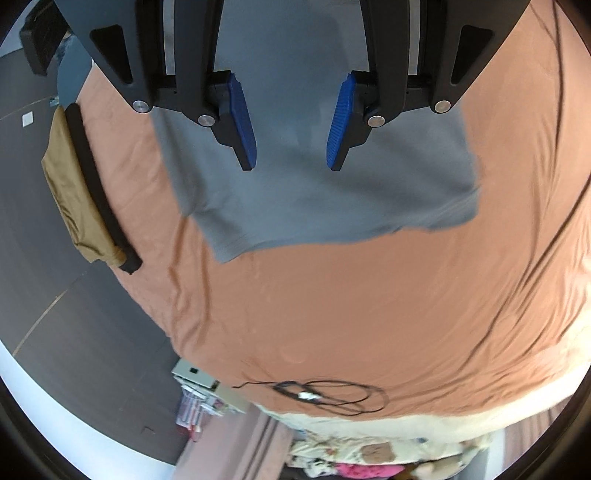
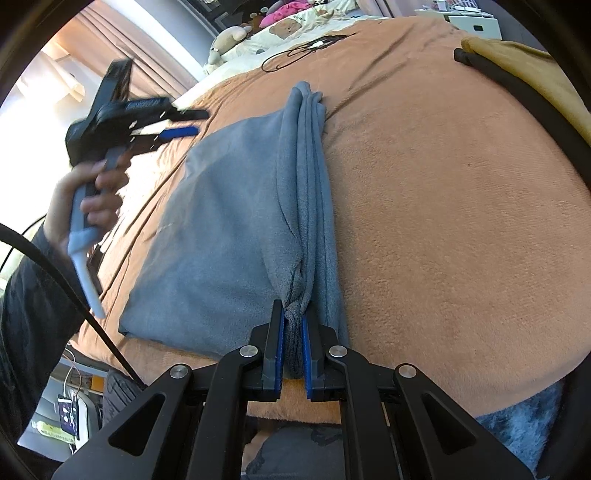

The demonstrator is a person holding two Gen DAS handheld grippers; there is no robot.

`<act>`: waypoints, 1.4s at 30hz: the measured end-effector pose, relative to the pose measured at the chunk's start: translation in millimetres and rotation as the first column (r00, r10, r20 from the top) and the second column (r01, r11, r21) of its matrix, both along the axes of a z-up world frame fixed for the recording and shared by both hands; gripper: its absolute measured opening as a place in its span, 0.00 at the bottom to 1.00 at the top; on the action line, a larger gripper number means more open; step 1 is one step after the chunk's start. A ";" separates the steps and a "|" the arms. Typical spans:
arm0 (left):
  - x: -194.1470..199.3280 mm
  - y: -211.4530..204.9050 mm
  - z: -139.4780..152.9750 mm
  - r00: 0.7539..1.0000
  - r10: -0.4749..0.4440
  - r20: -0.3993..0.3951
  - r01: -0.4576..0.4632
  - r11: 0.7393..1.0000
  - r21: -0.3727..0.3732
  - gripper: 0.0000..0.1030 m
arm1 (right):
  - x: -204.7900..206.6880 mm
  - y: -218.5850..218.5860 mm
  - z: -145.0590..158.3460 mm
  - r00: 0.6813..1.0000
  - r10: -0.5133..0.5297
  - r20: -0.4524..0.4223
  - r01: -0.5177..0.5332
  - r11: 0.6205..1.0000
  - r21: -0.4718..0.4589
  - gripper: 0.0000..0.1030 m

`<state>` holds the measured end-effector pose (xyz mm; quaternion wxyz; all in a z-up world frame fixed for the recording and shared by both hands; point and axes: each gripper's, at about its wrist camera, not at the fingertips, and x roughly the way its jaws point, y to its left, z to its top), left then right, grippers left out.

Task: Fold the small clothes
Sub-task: 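Open the left tool and release the shirt while the right tool holds, then grasp the folded grey shirt's end with the left tool while the right tool regrips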

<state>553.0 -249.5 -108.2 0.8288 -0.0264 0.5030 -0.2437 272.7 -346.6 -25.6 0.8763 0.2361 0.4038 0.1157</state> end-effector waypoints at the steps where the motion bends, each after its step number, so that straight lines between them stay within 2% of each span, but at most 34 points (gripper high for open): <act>1: -2.9 8.6 -1.7 1.000 0.012 -0.005 -0.012 1.000 -0.001 0.41 | 0.8 1.3 0.7 1.000 -0.001 -0.007 0.001 1.000 -0.008 0.05; 3: -7.7 23.1 -4.3 0.999 0.032 -0.013 -0.032 0.999 -0.001 0.41 | 3.4 3.2 3.1 1.000 -0.014 -0.028 0.014 1.000 -0.024 0.05; 7: -23.3 54.2 -10.5 0.997 0.076 -0.030 -0.076 0.997 0.005 0.41 | 6.2 10.1 13.1 0.999 -0.024 -0.046 0.020 0.997 -0.076 0.15; 9: -33.5 66.4 -13.8 0.995 0.092 -0.037 -0.092 0.996 0.005 0.41 | 5.4 11.0 18.5 0.999 -0.021 -0.033 0.018 0.997 -0.079 0.29; 11: -41.8 76.8 -17.4 0.993 0.107 -0.049 -0.107 0.994 0.004 0.41 | 5.3 10.7 23.5 0.999 -0.034 -0.021 0.032 0.995 -0.097 0.50; 12: -46.9 82.3 -19.5 0.992 0.114 -0.054 -0.114 0.993 0.003 0.41 | 5.5 9.3 26.1 0.999 -0.052 -0.012 0.050 0.992 -0.115 0.53; 17: -72.1 105.4 -33.1 0.986 0.143 -0.087 -0.144 0.990 -0.005 0.41 | 11.3 2.2 24.3 0.997 -0.065 -0.027 0.062 0.993 -0.102 0.54; 21: -90.3 118.8 -41.0 0.979 0.160 -0.126 -0.166 0.985 -0.041 0.41 | 21.1 -0.5 19.1 0.998 -0.044 -0.041 0.041 0.996 -0.080 0.54; 34: -144.5 121.5 -65.8 0.966 0.122 -0.228 -0.146 0.985 -0.091 0.41 | 46.1 0.5 7.0 0.998 0.002 -0.064 -0.006 0.998 -0.058 0.51; 42: -169.7 132.6 -76.7 0.946 0.148 -0.290 -0.209 0.959 -0.194 0.41 | 48.8 4.5 3.3 0.996 0.005 -0.088 -0.012 0.997 -0.071 0.47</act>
